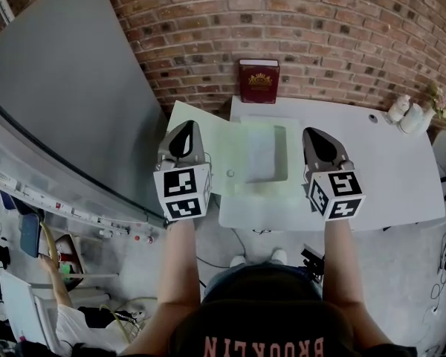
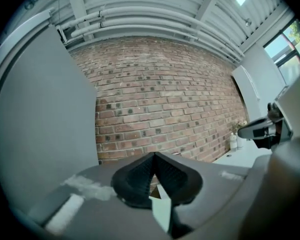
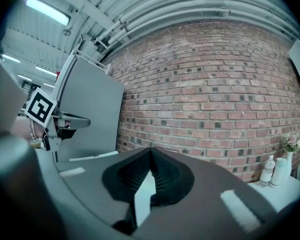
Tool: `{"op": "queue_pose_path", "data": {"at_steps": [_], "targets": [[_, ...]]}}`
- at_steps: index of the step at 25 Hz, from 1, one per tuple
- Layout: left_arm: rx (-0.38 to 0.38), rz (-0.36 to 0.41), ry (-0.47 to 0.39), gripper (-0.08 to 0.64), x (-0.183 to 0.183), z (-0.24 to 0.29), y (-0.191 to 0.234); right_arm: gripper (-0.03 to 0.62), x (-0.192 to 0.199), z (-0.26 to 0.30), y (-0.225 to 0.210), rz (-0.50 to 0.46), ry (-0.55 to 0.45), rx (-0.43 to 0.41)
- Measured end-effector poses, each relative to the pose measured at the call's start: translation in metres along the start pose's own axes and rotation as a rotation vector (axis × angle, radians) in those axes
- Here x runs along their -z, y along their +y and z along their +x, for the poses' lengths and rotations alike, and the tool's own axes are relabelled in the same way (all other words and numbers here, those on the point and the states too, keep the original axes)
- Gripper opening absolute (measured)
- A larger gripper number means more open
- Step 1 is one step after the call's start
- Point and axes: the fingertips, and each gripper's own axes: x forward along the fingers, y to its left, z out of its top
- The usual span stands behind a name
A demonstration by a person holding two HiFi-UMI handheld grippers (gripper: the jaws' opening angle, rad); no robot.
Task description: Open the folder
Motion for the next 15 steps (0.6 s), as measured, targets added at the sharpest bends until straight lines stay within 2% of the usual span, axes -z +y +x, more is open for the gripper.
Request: {"op": "queue_pose_path", "data": {"at_steps": [8,15], "targets": [[0.064,0.027,-0.138,0.001,-0.031,-0.006,-0.008,0.0,-0.037,-0.005,0.008,-0.055,-0.093,0.017],[0.091,0.031,-0.216,0.0,-0.053,-0.01,-0.01,0.0,-0.067,-0.007,0.009,-0.064,-0.164,0.018]]}}
